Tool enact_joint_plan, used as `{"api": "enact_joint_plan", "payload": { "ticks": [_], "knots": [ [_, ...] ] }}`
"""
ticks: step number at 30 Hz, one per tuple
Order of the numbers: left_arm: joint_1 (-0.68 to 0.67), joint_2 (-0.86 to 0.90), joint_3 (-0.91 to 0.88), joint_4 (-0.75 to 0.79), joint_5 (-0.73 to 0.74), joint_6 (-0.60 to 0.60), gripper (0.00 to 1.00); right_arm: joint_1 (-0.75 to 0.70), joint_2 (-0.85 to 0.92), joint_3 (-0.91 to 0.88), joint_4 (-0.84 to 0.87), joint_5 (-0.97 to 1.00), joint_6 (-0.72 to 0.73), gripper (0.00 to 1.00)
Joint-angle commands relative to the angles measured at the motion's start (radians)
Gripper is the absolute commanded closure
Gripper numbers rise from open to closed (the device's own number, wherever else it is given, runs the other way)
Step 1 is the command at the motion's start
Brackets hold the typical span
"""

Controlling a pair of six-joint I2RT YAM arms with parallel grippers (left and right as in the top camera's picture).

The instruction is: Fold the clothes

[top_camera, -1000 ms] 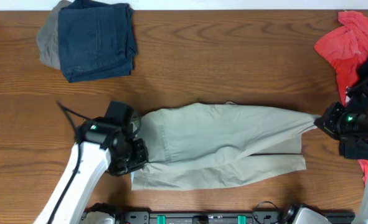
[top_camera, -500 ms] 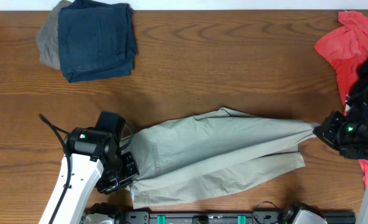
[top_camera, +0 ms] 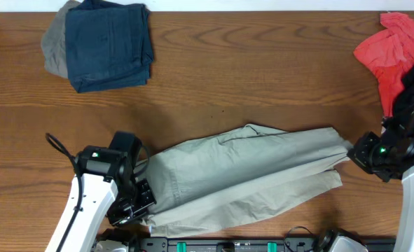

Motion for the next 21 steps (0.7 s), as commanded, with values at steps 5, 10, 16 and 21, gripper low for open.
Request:
{"api": "enact_joint_plan", "payload": {
  "ticks": [5, 10, 16, 21],
  "knots": [
    [-0.008, -0.005, -0.059, -0.011, 0.014, -0.010, 0.94, -0.007, 0.012, -0.031, 0.105, 0.057, 0.091, 0.99],
    [-0.047, -0.005, -0.070, -0.003, 0.029, -0.014, 0.89, -0.007, 0.055, -0.032, 0.111, 0.068, 0.097, 0.99],
    [-0.088, -0.005, -0.070, -0.004, 0.044, -0.014, 0.72, -0.007, 0.100, -0.032, 0.087, 0.066, 0.096, 0.99],
    [-0.103, -0.005, -0.070, -0.013, 0.044, -0.014, 0.61, -0.007, 0.100, -0.032, 0.082, 0.043, 0.091, 0.94]
  ]
}}
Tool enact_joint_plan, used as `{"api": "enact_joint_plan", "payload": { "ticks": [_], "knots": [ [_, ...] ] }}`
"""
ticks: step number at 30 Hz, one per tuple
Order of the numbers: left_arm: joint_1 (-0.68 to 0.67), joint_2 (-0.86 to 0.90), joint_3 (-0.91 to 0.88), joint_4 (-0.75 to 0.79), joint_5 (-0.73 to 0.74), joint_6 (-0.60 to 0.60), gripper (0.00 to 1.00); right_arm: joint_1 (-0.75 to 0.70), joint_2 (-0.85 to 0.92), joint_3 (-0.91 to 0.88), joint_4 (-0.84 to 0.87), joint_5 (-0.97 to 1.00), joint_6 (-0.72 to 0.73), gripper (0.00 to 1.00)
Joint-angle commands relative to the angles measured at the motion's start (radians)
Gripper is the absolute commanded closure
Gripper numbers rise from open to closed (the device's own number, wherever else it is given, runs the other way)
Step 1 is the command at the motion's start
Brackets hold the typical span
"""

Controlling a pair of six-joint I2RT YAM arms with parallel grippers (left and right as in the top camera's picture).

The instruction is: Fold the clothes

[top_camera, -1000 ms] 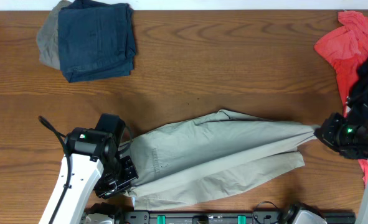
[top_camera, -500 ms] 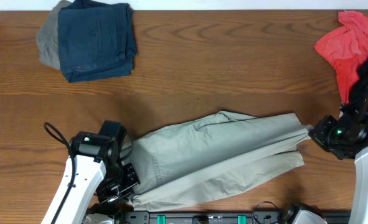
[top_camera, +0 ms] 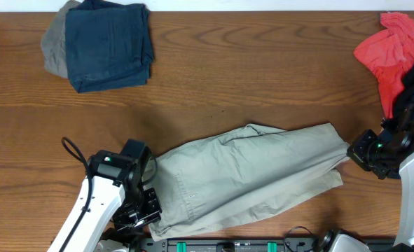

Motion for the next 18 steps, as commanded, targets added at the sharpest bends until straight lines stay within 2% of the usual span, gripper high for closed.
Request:
{"api": "enact_joint_plan", "payload": {
  "ticks": [1, 3, 10, 13, 14, 15, 16, 17, 18],
  "knots": [
    [-0.008, -0.004, -0.006, -0.029, -0.012, -0.006, 0.61, -0.007, 0.001, -0.001, 0.003, 0.002, 0.010, 0.93],
    [-0.008, -0.004, -0.006, -0.029, -0.013, -0.005, 0.60, -0.007, 0.001, -0.001, 0.003, 0.003, 0.010, 0.91],
    [-0.008, -0.004, -0.006, 0.009, -0.013, -0.006, 0.59, -0.007, 0.001, -0.001, -0.021, 0.003, 0.010, 0.95],
    [-0.008, -0.004, -0.006, 0.020, -0.013, -0.006, 0.51, -0.007, 0.001, -0.001, -0.034, 0.004, -0.002, 0.91],
    [-0.008, -0.004, -0.006, 0.023, -0.013, -0.005, 0.49, -0.007, 0.001, -0.001, -0.034, 0.003, -0.014, 0.81],
    [-0.008, -0.004, -0.006, 0.024, -0.013, -0.005, 0.47, -0.007, 0.001, -0.001, -0.033, 0.003, -0.026, 0.51],
    [-0.008, -0.004, -0.006, 0.027, -0.013, -0.005, 0.44, -0.007, 0.001, -0.001, -0.034, 0.003, -0.032, 0.07],
    [-0.008, -0.004, -0.006, 0.032, -0.013, -0.005, 0.42, -0.007, 0.001, -0.001, -0.034, 0.003, -0.035, 0.01],
    [-0.008, -0.004, -0.006, 0.037, -0.013, -0.005, 0.40, -0.007, 0.001, -0.001, -0.035, 0.003, -0.035, 0.01]
  ]
}}
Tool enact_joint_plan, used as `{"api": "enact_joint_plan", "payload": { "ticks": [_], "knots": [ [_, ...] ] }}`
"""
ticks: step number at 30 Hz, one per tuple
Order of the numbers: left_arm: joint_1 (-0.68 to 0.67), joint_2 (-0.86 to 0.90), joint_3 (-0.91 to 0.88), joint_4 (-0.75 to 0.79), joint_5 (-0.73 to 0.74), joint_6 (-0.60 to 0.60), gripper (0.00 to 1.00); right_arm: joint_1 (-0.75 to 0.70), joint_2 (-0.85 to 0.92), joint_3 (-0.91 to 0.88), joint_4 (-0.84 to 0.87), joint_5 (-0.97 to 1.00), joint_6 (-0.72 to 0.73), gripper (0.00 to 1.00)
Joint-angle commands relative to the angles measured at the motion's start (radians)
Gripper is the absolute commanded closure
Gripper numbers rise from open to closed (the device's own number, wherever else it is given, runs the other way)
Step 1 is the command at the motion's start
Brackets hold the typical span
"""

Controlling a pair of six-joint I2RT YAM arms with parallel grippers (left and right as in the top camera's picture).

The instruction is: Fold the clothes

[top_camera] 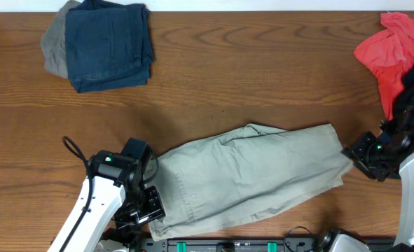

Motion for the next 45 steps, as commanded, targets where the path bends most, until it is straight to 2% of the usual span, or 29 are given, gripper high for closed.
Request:
{"api": "enact_joint_plan", "payload": {
  "ticks": [1, 7, 10, 11, 12, 14, 16, 17, 19, 21, 30, 35, 45],
  "knots": [
    [-0.003, -0.004, -0.006, 0.006, -0.011, -0.005, 0.38, -0.007, 0.001, -0.001, -0.003, 0.002, -0.026, 0.01],
    [-0.003, -0.001, -0.006, 0.097, -0.011, -0.005, 0.35, -0.007, -0.008, 0.040, 0.019, -0.008, -0.034, 0.01],
    [-0.003, 0.013, -0.006, 0.143, -0.011, -0.005, 0.36, -0.006, -0.011, 0.079, 0.035, -0.101, -0.078, 0.01],
    [-0.003, 0.018, -0.006, 0.159, -0.011, -0.005, 0.36, -0.005, -0.011, 0.081, 0.051, -0.156, -0.117, 0.07],
    [-0.003, 0.025, -0.006, 0.178, -0.011, -0.005, 0.40, -0.002, -0.010, 0.080, 0.065, -0.214, -0.159, 0.18],
    [-0.003, 0.041, -0.006, 0.233, -0.010, -0.006, 0.70, 0.014, -0.006, 0.078, 0.072, -0.246, -0.188, 0.52],
    [-0.003, 0.062, -0.006, 0.286, -0.010, -0.022, 0.90, 0.044, -0.002, 0.067, 0.068, -0.230, -0.192, 0.73],
    [-0.003, 0.074, -0.006, 0.305, -0.010, -0.038, 0.94, 0.064, 0.001, 0.056, 0.069, -0.220, -0.192, 0.81],
    [-0.005, 0.109, -0.006, 0.338, -0.006, -0.065, 0.94, 0.116, 0.005, 0.013, 0.092, -0.207, -0.189, 0.92],
    [-0.009, 0.140, -0.006, 0.356, -0.006, -0.065, 0.94, 0.160, 0.006, -0.035, 0.134, -0.208, -0.159, 0.99],
    [-0.056, 0.327, -0.006, 0.450, -0.007, -0.074, 0.94, 0.352, 0.050, -0.222, 0.399, -0.207, 0.029, 0.99],
    [-0.055, 0.423, -0.006, 0.474, -0.007, -0.087, 0.94, 0.436, 0.126, -0.234, 0.415, -0.097, 0.090, 0.99],
    [-0.049, 0.552, -0.006, 0.583, -0.019, -0.087, 0.94, 0.464, 0.317, -0.237, 0.521, -0.095, 0.129, 0.99]
  ]
}}
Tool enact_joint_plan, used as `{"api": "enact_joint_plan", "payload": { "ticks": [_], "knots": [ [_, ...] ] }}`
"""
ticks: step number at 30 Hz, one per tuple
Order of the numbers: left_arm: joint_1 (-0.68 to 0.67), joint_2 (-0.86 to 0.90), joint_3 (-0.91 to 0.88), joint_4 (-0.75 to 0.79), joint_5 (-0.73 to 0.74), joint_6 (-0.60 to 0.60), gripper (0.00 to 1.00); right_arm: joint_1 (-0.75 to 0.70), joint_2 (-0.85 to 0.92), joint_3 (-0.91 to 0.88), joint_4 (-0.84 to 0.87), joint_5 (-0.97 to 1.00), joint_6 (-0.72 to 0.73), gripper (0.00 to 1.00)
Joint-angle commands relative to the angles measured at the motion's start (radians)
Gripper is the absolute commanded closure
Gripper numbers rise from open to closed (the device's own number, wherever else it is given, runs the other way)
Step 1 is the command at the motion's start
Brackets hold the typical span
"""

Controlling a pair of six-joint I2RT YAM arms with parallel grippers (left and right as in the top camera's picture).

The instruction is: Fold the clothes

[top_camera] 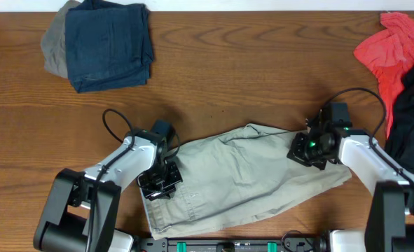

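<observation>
Khaki trousers [249, 178] lie folded lengthwise at the front middle of the table, slanting up to the right. My left gripper [161, 183] rests over their left end, just above the waistband corner. At the upper right edge of the cloth, near the leg ends, sits my right gripper [306, 150]. From overhead the wrist bodies cover both sets of fingers, so their state stays hidden.
A folded dark blue garment [112, 42] lies on a grey one [52, 45] at the back left. A crumpled red garment [389, 49] and a black one [411, 105] lie at the right edge. Bare wooden table [249, 77] stretches behind the trousers.
My left gripper went from the trousers' front-left corner up to their left end. The right gripper went from beyond the leg ends inward onto the upper right edge. The trousers barely shifted.
At first the grippers were at the two ends of the trousers, with the lower leg sticking out toward the front. Then that leg lay closer under the upper one, and then nearly in line. Now both grippers are farther in over the cloth.
</observation>
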Motion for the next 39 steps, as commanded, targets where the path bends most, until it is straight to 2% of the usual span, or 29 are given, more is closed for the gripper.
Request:
{"api": "enact_joint_plan", "payload": {
  "ticks": [1, 8, 12, 19, 24, 29, 35, 37, 39],
  "knots": [
    [0.006, 0.055, -0.010, 0.070, -0.037, -0.013, 0.94, 0.011, 0.038, -0.010, 0.031, 0.017, 0.028, 0.99],
    [0.094, 0.115, -0.010, 0.217, -0.074, 0.001, 0.94, 0.010, 0.104, -0.010, 0.137, 0.043, 0.099, 0.99],
    [0.216, 0.127, -0.008, 0.254, -0.074, 0.087, 0.93, 0.001, 0.122, -0.009, 0.216, 0.043, 0.140, 0.99],
    [0.459, 0.127, 0.086, 0.262, -0.069, 0.187, 0.93, -0.069, 0.122, 0.032, 0.232, 0.043, 0.147, 0.98],
    [0.482, 0.127, 0.209, 0.233, -0.035, 0.256, 0.93, -0.087, 0.122, 0.053, 0.204, 0.042, 0.146, 0.99],
    [0.444, 0.127, 0.363, 0.124, -0.042, 0.315, 0.93, -0.087, 0.104, 0.091, 0.143, 0.043, 0.146, 0.99],
    [0.441, 0.124, 0.612, -0.172, -0.165, 0.315, 0.94, -0.087, -0.009, 0.219, -0.062, 0.154, 0.127, 0.99],
    [0.435, 0.117, 0.674, -0.254, -0.167, 0.315, 0.94, -0.086, -0.061, 0.267, -0.108, 0.159, 0.064, 0.98],
    [0.417, 0.106, 0.692, -0.304, -0.149, 0.315, 0.94, -0.072, -0.103, 0.298, -0.121, 0.113, -0.016, 0.93]
  ]
}}
